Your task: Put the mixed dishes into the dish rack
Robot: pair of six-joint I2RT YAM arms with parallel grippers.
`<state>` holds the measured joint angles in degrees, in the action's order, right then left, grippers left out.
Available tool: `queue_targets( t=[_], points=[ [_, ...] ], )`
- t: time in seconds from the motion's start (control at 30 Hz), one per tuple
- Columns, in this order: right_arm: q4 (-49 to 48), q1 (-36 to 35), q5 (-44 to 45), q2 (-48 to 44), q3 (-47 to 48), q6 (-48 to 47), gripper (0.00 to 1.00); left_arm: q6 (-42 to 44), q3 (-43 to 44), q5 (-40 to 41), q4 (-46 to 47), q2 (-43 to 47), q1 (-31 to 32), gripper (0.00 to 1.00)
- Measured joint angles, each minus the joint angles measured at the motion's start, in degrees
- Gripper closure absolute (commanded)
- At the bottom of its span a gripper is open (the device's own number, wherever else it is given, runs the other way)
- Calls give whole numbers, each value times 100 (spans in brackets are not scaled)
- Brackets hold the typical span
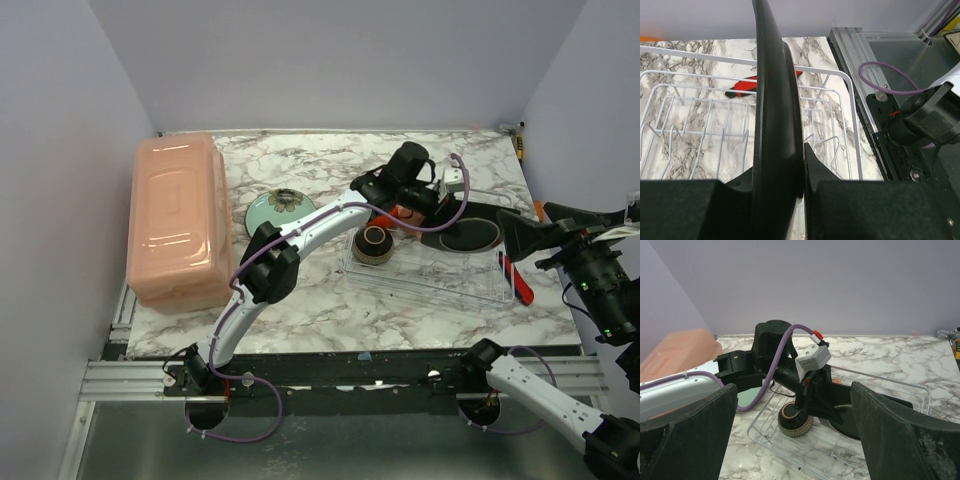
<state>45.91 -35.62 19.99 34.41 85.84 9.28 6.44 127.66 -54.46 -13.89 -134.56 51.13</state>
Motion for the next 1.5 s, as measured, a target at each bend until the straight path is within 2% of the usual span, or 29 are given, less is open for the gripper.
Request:
queue_targets(
  t=[0.67, 1.03, 1.1, 1.3, 1.5],
  points=[
    [-2, 0, 37, -61, -11, -35, 4, 179, 317, -35, -229, -61, -22, 100],
    [-17, 0, 42, -61, -44, -37, 4, 240, 315, 101, -232, -531, -31, 100],
    [-31, 0, 44, -61, -57, -39, 4, 247, 315, 155, -214, -551, -31, 94],
    [-52, 0, 44, -61, -76, -42, 4, 258, 256, 310, -116, -551, -28, 64],
    [-85, 0, 46, -61, -105, -44, 4, 275, 111, 435, 160, -468, -42, 26]
  ],
)
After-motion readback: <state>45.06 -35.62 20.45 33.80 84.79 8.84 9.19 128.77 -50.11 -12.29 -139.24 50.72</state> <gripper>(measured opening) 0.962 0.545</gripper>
